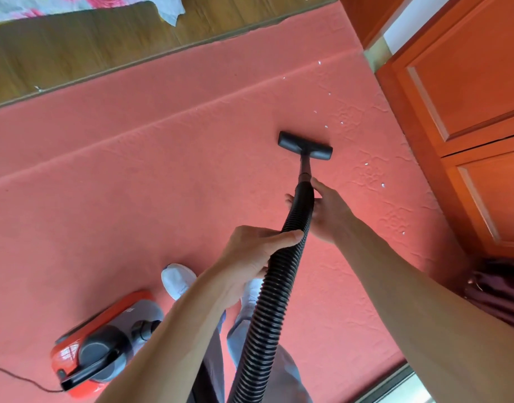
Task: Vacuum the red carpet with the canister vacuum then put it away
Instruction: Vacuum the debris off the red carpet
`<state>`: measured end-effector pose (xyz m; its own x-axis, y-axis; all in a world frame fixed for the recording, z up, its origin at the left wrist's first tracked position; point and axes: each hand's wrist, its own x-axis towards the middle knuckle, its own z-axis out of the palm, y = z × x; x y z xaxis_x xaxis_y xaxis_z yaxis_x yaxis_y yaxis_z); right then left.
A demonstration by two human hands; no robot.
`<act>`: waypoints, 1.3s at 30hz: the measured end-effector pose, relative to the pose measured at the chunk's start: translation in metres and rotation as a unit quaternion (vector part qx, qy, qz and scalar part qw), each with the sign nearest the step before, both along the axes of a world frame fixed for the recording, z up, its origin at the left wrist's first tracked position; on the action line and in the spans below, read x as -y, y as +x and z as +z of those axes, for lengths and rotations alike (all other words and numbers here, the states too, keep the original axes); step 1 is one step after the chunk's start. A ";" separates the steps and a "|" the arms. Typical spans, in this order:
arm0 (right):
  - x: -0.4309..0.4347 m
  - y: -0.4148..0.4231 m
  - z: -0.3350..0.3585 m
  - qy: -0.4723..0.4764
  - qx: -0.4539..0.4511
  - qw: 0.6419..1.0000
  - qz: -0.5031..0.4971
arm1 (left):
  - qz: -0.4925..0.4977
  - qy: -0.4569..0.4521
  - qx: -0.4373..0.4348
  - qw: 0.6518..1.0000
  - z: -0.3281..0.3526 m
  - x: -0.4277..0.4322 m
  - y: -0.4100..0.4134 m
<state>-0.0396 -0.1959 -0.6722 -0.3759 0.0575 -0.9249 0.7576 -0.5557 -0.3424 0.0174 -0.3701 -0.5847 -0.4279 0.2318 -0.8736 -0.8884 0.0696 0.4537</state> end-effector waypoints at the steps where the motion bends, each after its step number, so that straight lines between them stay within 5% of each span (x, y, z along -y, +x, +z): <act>1: -0.001 0.005 0.001 -0.003 0.007 1.000 0.001 | -0.018 0.001 0.004 1.000 0.001 0.004 0.002; 7: -0.011 0.031 0.001 -0.036 0.023 0.999 0.003 | -0.132 0.066 0.014 0.989 0.012 0.023 -0.003; 13: -0.024 0.043 0.006 -0.065 0.001 0.997 -0.052 | -0.143 0.112 0.008 0.983 0.015 0.019 -0.006; 27: -0.051 0.059 -0.020 0.038 -0.011 0.982 -0.187 | -0.165 0.075 0.007 0.983 -0.010 -0.025 0.017; 39: 0.024 0.172 0.015 0.014 -0.006 0.978 -0.206 | -0.390 0.165 0.067 0.903 0.016 0.051 0.009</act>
<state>0.1325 -0.2195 -0.6571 -0.3260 0.2317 -0.9165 0.4675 -0.8031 -0.3693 0.0268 -0.4214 -0.5685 0.0820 0.6748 -0.7334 -0.6757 0.5786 0.4568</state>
